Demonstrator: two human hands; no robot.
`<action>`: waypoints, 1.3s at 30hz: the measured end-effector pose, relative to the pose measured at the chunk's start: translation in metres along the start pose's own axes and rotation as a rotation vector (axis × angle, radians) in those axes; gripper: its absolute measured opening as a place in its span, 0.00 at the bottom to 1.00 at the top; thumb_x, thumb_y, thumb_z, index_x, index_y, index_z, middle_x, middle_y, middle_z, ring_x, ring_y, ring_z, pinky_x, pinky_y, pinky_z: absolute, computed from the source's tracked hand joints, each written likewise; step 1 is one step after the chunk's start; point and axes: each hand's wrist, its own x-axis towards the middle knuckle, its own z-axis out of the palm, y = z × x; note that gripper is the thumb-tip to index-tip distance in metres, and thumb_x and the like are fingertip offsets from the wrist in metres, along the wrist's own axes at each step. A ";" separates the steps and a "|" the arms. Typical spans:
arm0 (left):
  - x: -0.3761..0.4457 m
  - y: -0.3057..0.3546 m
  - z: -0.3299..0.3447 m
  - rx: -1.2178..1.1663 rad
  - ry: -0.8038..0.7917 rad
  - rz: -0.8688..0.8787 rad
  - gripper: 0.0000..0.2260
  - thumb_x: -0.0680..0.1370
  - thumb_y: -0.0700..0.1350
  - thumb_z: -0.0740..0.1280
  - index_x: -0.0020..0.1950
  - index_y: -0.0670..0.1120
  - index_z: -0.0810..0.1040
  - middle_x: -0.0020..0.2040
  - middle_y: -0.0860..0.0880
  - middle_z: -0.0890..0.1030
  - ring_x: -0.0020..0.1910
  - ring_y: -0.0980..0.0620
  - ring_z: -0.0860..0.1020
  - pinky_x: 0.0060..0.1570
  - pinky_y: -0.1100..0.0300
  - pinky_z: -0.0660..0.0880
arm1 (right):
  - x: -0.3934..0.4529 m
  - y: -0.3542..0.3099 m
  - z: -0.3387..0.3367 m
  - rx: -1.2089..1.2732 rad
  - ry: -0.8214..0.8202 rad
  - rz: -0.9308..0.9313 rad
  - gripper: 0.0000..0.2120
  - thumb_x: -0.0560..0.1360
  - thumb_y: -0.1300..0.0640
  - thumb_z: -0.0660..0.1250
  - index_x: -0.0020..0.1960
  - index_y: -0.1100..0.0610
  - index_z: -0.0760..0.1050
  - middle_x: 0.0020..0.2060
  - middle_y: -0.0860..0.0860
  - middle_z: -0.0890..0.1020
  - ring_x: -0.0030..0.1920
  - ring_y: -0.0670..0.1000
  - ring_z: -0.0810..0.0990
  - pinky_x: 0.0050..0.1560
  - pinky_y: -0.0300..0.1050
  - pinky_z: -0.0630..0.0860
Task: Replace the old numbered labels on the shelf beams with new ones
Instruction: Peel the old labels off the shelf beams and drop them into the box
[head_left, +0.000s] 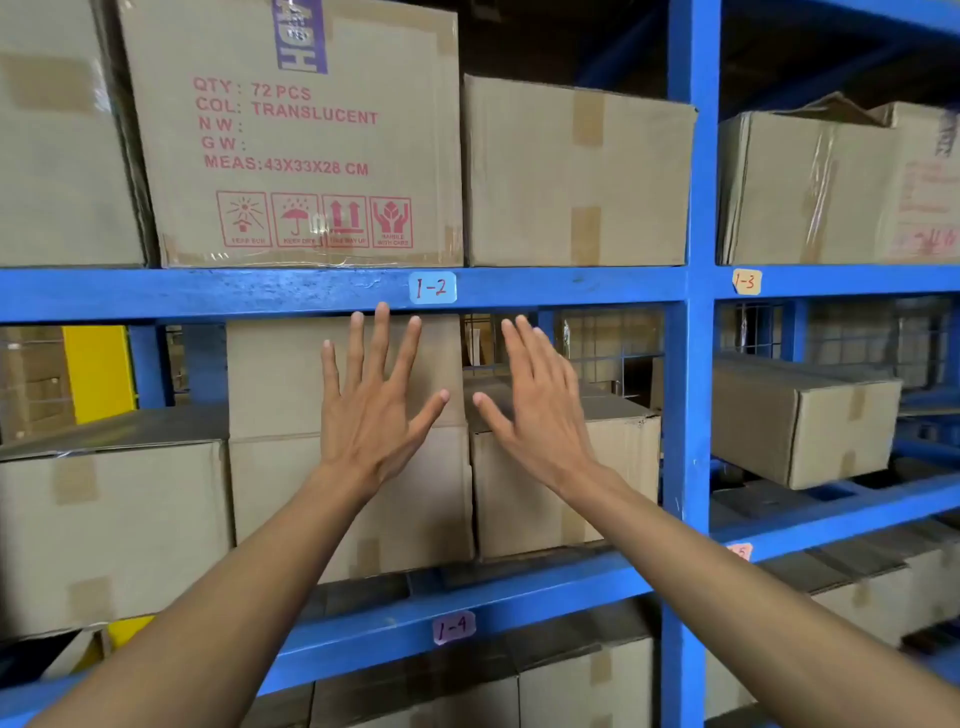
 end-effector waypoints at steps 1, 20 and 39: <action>0.001 -0.002 0.000 0.015 -0.002 0.000 0.36 0.78 0.67 0.49 0.81 0.54 0.42 0.82 0.46 0.41 0.80 0.43 0.39 0.76 0.37 0.43 | 0.002 -0.001 0.005 0.042 -0.021 0.019 0.37 0.79 0.39 0.58 0.80 0.54 0.46 0.80 0.52 0.53 0.79 0.51 0.51 0.78 0.56 0.52; 0.079 -0.079 0.029 0.135 0.064 0.014 0.33 0.78 0.65 0.48 0.80 0.60 0.40 0.82 0.46 0.39 0.79 0.37 0.37 0.75 0.34 0.41 | 0.119 -0.022 0.052 0.406 -0.053 0.325 0.39 0.78 0.40 0.61 0.79 0.59 0.51 0.66 0.54 0.62 0.68 0.54 0.61 0.70 0.52 0.65; 0.082 -0.084 0.049 0.124 0.164 0.027 0.31 0.79 0.66 0.49 0.78 0.62 0.38 0.82 0.49 0.40 0.79 0.39 0.37 0.74 0.34 0.37 | 0.123 -0.048 0.084 0.468 0.343 0.513 0.33 0.75 0.47 0.69 0.75 0.56 0.63 0.61 0.51 0.68 0.55 0.47 0.71 0.46 0.41 0.67</action>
